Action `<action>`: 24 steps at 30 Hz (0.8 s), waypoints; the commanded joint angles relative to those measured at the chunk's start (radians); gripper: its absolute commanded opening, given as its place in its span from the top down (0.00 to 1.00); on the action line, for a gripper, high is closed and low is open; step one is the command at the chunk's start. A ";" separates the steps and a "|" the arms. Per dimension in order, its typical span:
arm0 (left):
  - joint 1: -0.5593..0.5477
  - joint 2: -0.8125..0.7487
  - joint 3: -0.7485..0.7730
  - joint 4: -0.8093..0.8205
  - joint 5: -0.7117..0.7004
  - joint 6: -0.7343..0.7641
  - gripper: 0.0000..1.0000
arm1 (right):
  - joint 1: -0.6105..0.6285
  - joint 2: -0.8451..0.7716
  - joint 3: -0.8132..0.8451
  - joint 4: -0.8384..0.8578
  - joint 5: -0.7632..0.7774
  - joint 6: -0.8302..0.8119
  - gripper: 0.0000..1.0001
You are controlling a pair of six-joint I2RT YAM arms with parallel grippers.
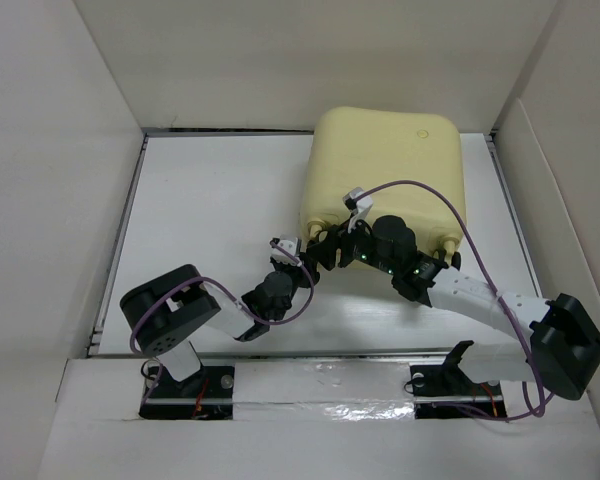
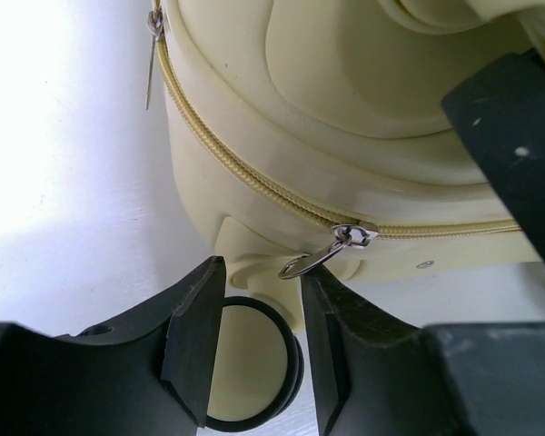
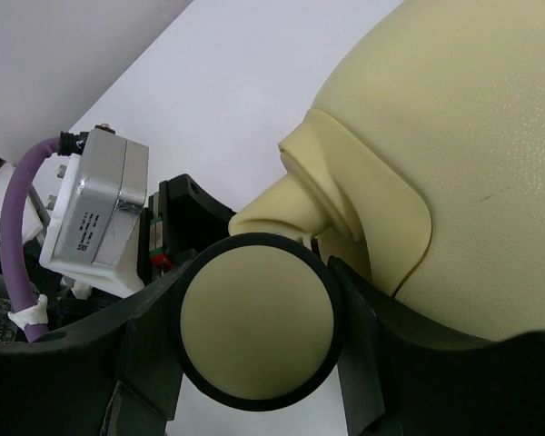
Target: Pack the luggage
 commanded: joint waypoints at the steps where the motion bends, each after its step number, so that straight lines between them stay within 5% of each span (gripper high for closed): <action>1: -0.021 -0.056 0.034 0.372 0.064 0.027 0.65 | 0.053 -0.043 0.039 0.243 -0.162 0.074 1.00; 7: -0.040 -0.110 0.038 0.360 0.069 0.050 0.76 | 0.053 -0.047 0.027 0.246 -0.152 0.074 1.00; 12: -0.040 -0.144 0.014 0.366 0.011 0.052 1.00 | 0.053 -0.063 0.007 0.252 -0.133 0.074 1.00; 24: -0.010 -0.115 0.009 0.340 0.052 0.048 1.00 | 0.053 -0.098 -0.025 0.252 -0.101 0.072 1.00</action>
